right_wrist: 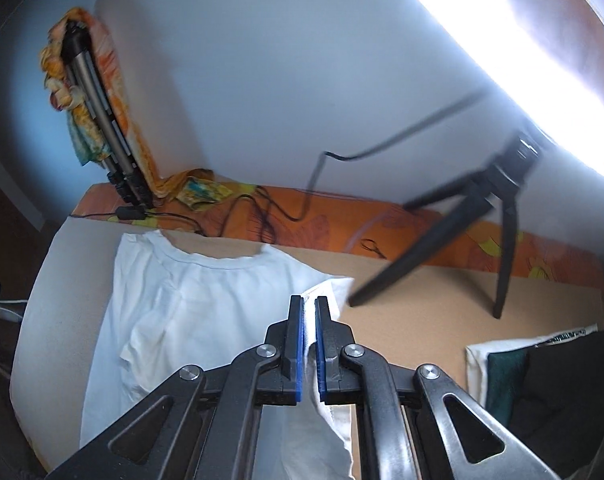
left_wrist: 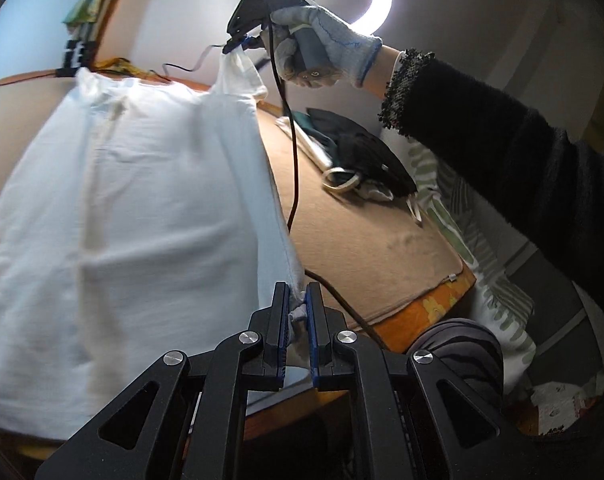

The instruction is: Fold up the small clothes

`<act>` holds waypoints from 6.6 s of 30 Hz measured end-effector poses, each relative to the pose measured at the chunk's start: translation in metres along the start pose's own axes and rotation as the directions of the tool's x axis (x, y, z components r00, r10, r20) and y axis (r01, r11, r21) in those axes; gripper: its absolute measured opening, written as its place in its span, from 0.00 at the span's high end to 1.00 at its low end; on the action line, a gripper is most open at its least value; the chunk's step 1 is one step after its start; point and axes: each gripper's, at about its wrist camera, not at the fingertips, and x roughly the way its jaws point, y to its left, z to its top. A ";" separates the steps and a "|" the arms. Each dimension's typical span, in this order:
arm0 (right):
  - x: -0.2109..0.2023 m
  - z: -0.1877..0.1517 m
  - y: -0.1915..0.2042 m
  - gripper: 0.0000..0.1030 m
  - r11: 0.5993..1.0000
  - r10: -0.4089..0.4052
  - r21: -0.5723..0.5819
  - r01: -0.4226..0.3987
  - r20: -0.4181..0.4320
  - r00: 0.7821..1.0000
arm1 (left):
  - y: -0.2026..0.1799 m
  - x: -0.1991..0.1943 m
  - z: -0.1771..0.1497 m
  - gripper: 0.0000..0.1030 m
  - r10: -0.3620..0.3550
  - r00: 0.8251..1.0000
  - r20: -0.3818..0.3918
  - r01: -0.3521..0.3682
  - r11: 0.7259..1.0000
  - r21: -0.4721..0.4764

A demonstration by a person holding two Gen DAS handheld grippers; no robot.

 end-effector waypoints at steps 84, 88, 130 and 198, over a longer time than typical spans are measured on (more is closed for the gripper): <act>-0.121 -0.380 0.065 1.00 0.912 0.407 0.055 -0.407 -0.241 0.881 | 0.060 -0.038 -0.022 0.98 0.038 0.986 -0.163 -0.055 0.993 -0.103; -0.123 -0.382 0.064 1.00 0.919 0.391 0.045 -0.392 -0.245 0.887 | 0.057 -0.062 -0.022 0.90 0.082 0.985 -0.152 -0.092 0.994 -0.060; -0.116 -0.370 0.045 1.00 0.829 0.555 0.209 -0.519 -0.187 0.811 | 0.143 -0.120 -0.013 0.97 0.043 0.995 -0.094 -0.072 0.941 -0.332; -0.050 -0.218 0.025 0.78 0.975 0.215 0.054 -0.216 0.027 0.976 | 0.193 -0.035 0.119 0.89 0.305 0.952 0.018 -0.303 0.950 -0.073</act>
